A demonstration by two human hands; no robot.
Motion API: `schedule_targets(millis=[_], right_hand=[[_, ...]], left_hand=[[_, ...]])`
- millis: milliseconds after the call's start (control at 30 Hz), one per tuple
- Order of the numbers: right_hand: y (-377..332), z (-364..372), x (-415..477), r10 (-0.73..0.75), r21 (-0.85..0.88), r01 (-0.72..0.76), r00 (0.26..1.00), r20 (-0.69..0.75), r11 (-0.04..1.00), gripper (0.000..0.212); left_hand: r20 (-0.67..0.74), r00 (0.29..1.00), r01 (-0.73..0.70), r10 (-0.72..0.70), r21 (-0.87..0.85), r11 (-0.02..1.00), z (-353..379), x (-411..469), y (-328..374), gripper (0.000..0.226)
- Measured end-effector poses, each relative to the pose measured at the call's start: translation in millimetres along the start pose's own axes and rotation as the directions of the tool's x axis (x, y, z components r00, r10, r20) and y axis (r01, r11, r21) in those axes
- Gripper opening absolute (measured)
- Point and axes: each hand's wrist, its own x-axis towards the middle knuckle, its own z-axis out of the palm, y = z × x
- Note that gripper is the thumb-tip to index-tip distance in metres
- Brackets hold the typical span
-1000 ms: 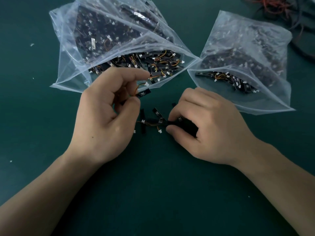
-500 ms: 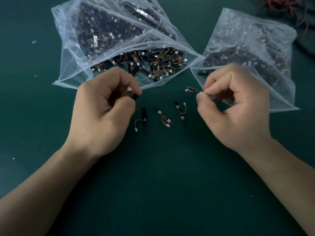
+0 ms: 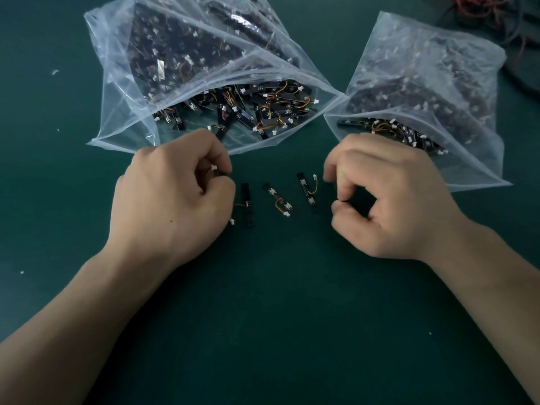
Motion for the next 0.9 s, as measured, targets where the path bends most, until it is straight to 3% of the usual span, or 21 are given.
schedule_targets(millis=[133, 267, 467, 667, 800, 900], right_hand=[[2, -1, 0, 0.047, 0.038, -0.049, 0.998, 0.045, 0.998, 0.015], [3, 0, -1, 0.089, 0.086, -0.091, 0.996, 0.032, 0.992, 0.015], [6, 2, -1, 0.178, 0.106, -0.176, 0.984, -0.004, 0.979, 0.016], [5, 0, 0, 0.207, 0.148, -0.215, 0.976, 0.071, 0.965, 0.020], [5, -1, -2, 0.224, 0.162, -0.226, 0.974, 0.032, 0.961, 0.013], [5, -2, -6, 0.326, 0.063, -0.330, 0.944, 0.056, 0.942, 0.034]], left_hand=[[-0.068, 0.989, -0.133, 0.129, -0.053, 0.990, -3, 4, -2, 0.015], [-0.039, 0.979, -0.202, 0.200, -0.034, 0.979, -2, 3, -1, 0.012], [0.069, 0.987, -0.144, 0.146, -0.027, 0.989, -6, -3, -7, 0.015], [0.003, 0.999, -0.037, 0.037, -0.056, 0.998, -7, -2, -7, 0.018], [0.025, 0.999, -0.029, 0.030, -0.024, 0.999, -7, -2, -11, 0.020], [0.035, 0.999, -0.023, 0.022, 0.027, 0.999, -11, -1, -16, 0.022]])
